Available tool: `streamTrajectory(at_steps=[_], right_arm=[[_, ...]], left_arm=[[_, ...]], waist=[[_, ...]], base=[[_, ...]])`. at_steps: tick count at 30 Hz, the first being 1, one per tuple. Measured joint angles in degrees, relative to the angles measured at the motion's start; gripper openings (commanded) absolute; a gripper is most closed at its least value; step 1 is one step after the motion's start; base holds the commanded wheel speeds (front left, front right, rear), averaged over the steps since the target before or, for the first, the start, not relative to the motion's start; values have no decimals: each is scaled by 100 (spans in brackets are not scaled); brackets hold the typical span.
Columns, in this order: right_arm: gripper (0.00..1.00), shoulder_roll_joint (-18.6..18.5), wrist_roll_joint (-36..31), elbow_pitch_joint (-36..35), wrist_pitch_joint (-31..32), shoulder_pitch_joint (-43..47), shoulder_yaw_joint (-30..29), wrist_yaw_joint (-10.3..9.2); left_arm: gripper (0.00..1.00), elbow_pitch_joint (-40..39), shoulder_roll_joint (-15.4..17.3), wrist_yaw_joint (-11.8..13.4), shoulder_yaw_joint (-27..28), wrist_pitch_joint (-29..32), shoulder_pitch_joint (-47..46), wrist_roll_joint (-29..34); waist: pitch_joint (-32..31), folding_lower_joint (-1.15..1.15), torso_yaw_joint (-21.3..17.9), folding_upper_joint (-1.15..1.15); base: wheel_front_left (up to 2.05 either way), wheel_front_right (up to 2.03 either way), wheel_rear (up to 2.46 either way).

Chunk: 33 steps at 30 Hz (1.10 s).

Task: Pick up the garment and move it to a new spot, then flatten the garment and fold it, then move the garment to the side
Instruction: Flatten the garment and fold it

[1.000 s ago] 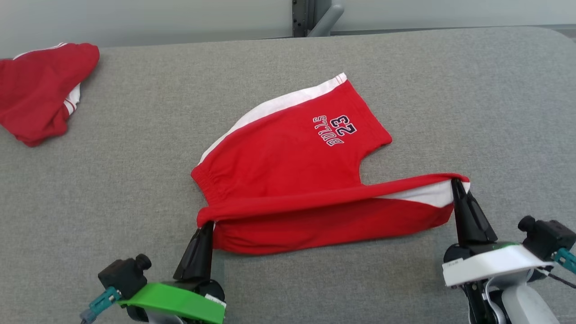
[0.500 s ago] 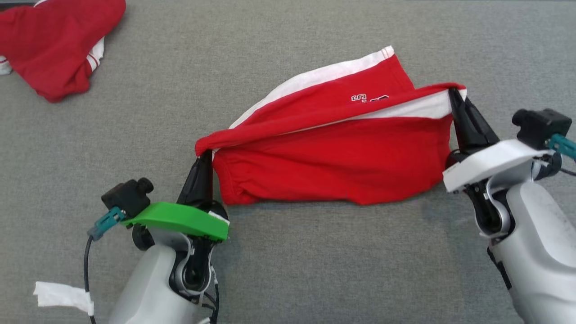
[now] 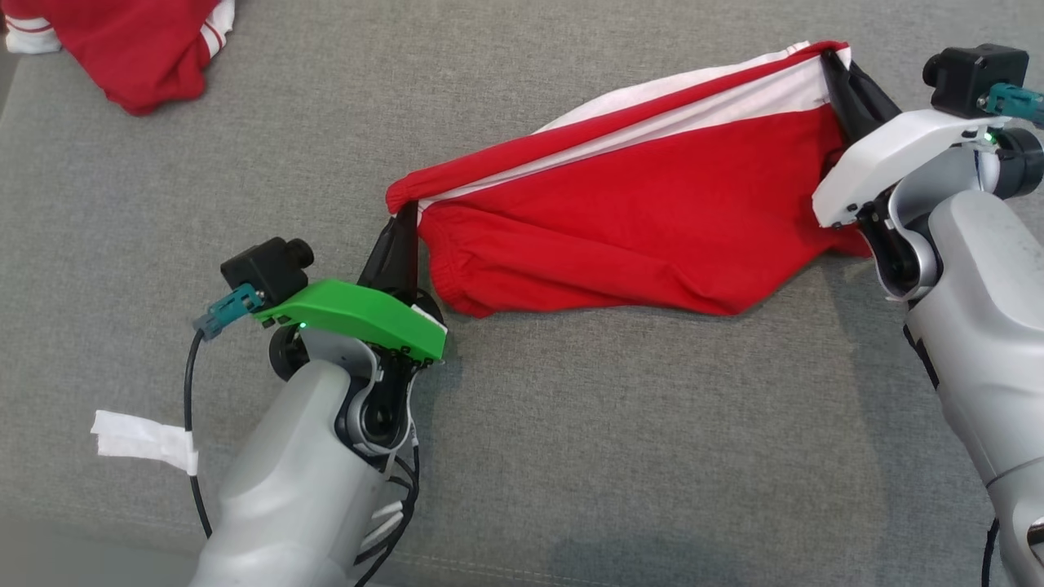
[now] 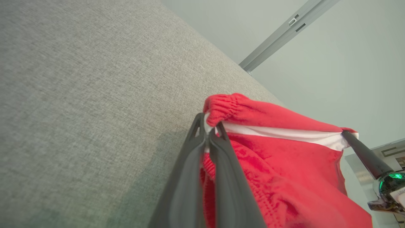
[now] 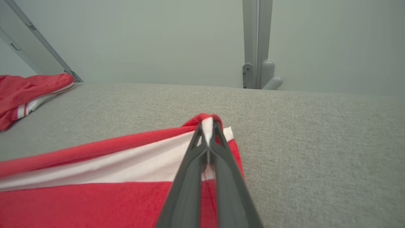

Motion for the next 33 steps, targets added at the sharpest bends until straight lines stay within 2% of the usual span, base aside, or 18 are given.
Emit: streamTrajectory(at_steps=[9, 10, 11, 12, 13, 14, 15, 16, 17, 18, 19, 20, 21, 27, 33], right_arm=[[0, -14, 53, 1084, -78, -760, 288, 0], [0, -5, 56, 1189, -88, -831, 320, 0], [0, 10, 62, 1288, -125, -899, 349, 0], [4, 32, 74, 1384, -159, -966, 370, 0], [4, 53, 81, 1477, -200, -1031, 394, 0], [20, 71, 86, 1570, -232, -1090, 417, 0], [31, 85, 99, 1668, -256, -1146, 444, 0], [35, 86, 99, 1758, -280, -1195, 482, 0], [36, 82, 100, 1850, -315, -1242, 514, 0], [43, 78, 105, 1929, -336, -1287, 537, 0], [58, 67, 109, 1995, -386, -1325, 572, 0], [93, 56, 110, 2063, -436, -1372, 600, 0], [100, 38, 114, 2118, -488, -1415, 621, 0], [100, -33, 233, 2321, -706, -1559, 839, 0], [100, -205, 460, 2165, -834, -1534, 1111, 0]], left_arm=[[0, 315, -3, 233, -602, -40, -527, -503], [3, 344, -3, 260, -656, -43, -587, -572], [11, 368, -2, 266, -706, -53, -643, -611], [24, 381, -2, 274, -756, -55, -703, -644], [24, 393, -3, 289, -805, -56, -755, -648], [37, 394, -3, 301, -854, -58, -801, -658], [43, 393, -3, 308, -903, -63, -832, -690], [47, 389, -3, 308, -957, -64, -851, -698], [58, 385, -3, 308, -1011, -67, -865, -698], [80, 377, -4, 309, -1060, -81, -870, -698], [89, 369, -4, 312, -1104, -85, -871, -693], [95, 355, -4, 318, -1131, -96, -871, -689], [99, 341, -3, 333, -1150, -104, -871, -662], [100, 125, 42, 364, -1214, -126, -680, -271], [100, -524, 368, 589, -968, -136, -291, 544]], waist=[[236, 0, 205, 0], [253, 0, 213, 0], [268, 0, 219, 0], [283, 0, 223, 0], [296, 0, 227, 0], [306, 0, 232, 0], [312, 0, 238, 0], [315, 0, 246, 0], [319, 0, 257, 0], [321, 0, 269, 0], [324, 0, 282, 0], [326, 0, 297, 0], [327, 0, 312, 0], [272, 0, 345, 0], [154, 0, 264, 0]], base=[[0, 0, 0], [0, 0, 0], [0, 0, 0], [0, 0, 0], [0, 0, 0], [0, 0, 0], [0, 0, 0], [0, 0, 0], [0, 0, 0], [0, 0, 0], [0, 0, 0], [0, 0, 0], [0, 0, 0], [0, 0, 0], [0, 0, 0]])
